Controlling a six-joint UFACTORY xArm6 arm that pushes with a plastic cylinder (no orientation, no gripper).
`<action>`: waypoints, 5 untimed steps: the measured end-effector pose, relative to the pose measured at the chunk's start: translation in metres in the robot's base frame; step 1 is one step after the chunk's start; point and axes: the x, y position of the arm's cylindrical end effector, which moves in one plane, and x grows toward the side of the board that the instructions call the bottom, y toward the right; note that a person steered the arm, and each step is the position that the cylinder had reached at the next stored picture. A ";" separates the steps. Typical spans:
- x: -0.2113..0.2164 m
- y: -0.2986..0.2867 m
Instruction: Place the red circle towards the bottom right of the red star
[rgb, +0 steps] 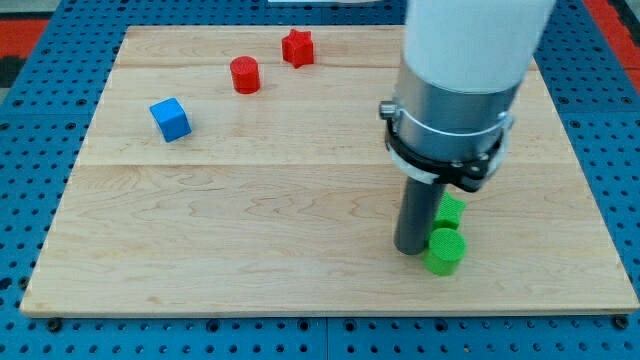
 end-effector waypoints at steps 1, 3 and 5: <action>0.010 0.010; -0.040 -0.142; -0.155 -0.208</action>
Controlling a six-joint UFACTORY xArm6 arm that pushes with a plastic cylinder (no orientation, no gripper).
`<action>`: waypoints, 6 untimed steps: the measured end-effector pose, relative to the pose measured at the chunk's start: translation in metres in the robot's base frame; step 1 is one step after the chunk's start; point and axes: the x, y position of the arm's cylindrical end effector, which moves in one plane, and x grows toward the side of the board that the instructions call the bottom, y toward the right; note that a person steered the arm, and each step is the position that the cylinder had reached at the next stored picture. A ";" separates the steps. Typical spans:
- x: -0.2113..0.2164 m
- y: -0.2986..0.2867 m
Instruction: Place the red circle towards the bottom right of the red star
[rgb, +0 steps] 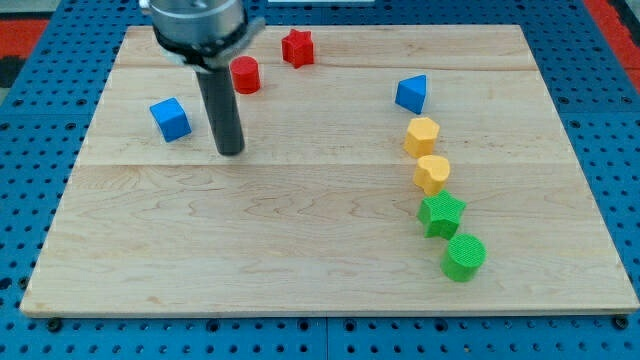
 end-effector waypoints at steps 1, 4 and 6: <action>-0.049 0.019; -0.129 -0.016; -0.135 0.109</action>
